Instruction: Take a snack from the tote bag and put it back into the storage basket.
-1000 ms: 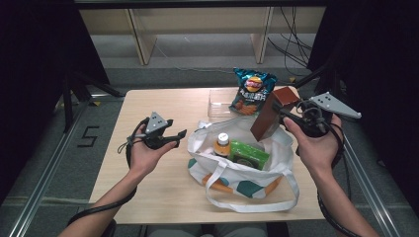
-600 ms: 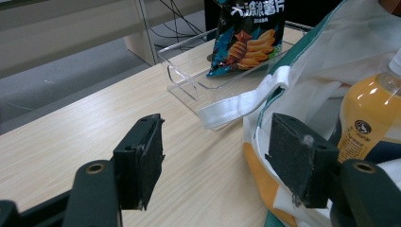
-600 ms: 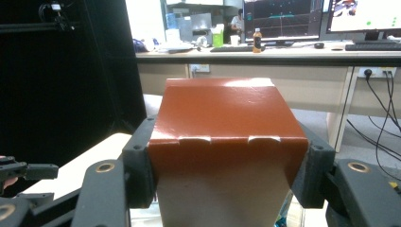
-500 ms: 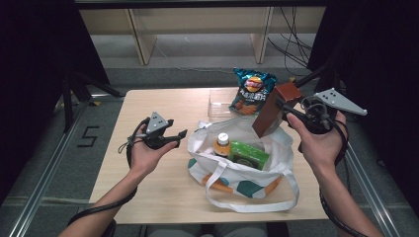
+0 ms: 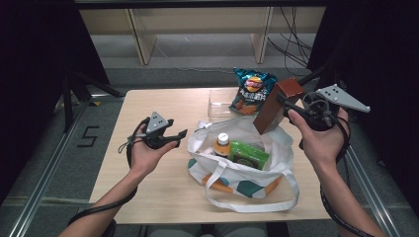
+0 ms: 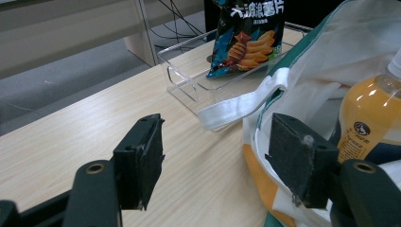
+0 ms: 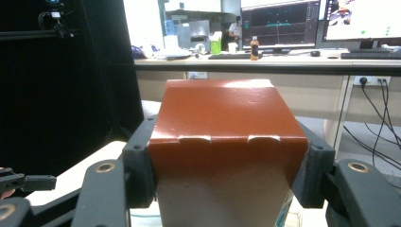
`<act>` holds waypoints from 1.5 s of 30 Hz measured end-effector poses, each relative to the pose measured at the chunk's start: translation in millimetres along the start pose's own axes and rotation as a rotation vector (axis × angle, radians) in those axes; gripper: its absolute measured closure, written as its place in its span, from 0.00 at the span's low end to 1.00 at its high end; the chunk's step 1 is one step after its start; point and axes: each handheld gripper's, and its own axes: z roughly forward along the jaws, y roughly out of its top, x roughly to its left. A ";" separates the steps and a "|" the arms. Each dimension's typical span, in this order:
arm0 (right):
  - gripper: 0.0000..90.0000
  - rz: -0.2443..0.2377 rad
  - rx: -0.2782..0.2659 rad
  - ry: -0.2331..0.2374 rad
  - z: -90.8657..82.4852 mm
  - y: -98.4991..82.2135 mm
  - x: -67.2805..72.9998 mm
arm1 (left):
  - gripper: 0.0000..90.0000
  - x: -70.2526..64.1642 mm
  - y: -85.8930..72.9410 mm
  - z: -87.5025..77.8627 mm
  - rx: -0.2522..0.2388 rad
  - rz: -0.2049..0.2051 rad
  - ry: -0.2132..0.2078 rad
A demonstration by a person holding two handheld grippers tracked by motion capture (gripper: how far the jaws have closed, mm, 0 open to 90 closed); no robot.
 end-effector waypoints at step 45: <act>0.44 -0.003 -0.034 -0.070 12.1 17.4 -18.9 | 0.39 -1.0 0.0 0.8 0.002 -0.001 -0.001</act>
